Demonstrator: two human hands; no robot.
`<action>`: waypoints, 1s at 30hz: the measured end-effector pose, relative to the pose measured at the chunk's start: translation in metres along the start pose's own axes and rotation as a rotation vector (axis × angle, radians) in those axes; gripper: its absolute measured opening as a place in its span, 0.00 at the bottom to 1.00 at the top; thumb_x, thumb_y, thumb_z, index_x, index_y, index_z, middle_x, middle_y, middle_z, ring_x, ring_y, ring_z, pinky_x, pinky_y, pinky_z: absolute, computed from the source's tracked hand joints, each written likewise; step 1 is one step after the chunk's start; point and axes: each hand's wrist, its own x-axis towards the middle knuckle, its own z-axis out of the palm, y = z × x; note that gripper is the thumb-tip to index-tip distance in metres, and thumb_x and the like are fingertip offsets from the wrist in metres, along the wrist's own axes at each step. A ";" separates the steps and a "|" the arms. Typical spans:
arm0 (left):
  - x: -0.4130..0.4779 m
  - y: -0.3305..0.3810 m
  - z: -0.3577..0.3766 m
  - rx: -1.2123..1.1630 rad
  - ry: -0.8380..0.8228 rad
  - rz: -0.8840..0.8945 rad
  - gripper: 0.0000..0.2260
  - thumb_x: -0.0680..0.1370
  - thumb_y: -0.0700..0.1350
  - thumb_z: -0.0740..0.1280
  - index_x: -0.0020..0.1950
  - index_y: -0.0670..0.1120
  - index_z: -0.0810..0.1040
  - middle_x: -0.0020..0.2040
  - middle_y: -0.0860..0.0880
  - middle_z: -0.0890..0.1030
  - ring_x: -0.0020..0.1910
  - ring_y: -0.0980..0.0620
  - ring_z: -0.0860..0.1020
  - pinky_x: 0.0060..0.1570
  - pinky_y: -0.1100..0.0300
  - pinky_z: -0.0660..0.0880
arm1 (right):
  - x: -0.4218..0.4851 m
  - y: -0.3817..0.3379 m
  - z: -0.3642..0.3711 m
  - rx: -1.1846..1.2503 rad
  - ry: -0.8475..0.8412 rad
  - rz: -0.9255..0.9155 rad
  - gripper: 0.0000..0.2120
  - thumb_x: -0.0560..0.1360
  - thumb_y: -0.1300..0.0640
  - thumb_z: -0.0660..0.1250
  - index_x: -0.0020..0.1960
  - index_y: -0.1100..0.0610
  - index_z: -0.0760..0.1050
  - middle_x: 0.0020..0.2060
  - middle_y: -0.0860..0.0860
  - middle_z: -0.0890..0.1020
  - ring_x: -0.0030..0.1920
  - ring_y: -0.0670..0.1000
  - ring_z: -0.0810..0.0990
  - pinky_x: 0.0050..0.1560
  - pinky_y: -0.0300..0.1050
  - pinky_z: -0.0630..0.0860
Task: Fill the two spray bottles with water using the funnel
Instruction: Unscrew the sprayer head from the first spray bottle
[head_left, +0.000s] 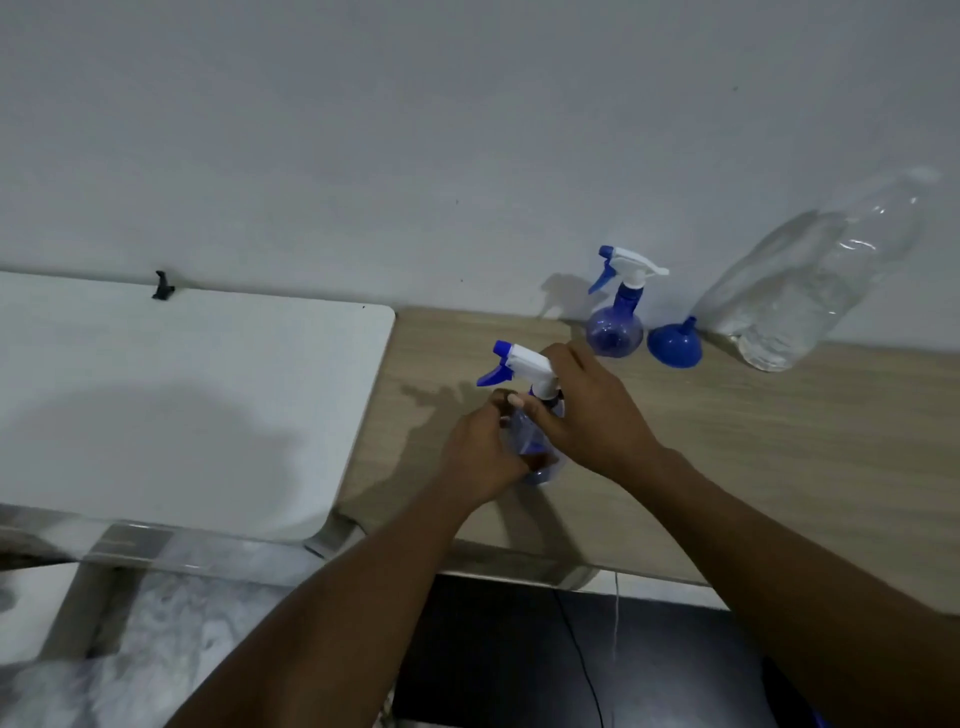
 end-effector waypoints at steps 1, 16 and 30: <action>-0.003 0.000 0.006 -0.004 -0.010 -0.012 0.31 0.65 0.58 0.77 0.63 0.46 0.75 0.54 0.56 0.77 0.58 0.51 0.78 0.56 0.61 0.71 | -0.007 0.001 0.001 -0.021 0.009 0.013 0.19 0.74 0.48 0.73 0.58 0.56 0.71 0.50 0.52 0.75 0.43 0.51 0.76 0.41 0.47 0.77; -0.016 -0.002 0.015 0.038 0.019 0.043 0.30 0.66 0.55 0.80 0.64 0.52 0.72 0.56 0.54 0.80 0.56 0.54 0.79 0.56 0.57 0.75 | -0.022 0.011 -0.021 -0.092 -0.134 -0.038 0.22 0.76 0.49 0.71 0.65 0.54 0.69 0.54 0.52 0.79 0.51 0.53 0.77 0.53 0.52 0.73; -0.009 -0.008 0.014 0.058 0.002 0.095 0.32 0.64 0.57 0.80 0.64 0.54 0.71 0.59 0.54 0.80 0.58 0.53 0.78 0.60 0.49 0.77 | -0.016 0.016 -0.028 0.138 -0.193 0.005 0.22 0.73 0.44 0.72 0.62 0.53 0.72 0.52 0.50 0.78 0.49 0.51 0.76 0.48 0.48 0.76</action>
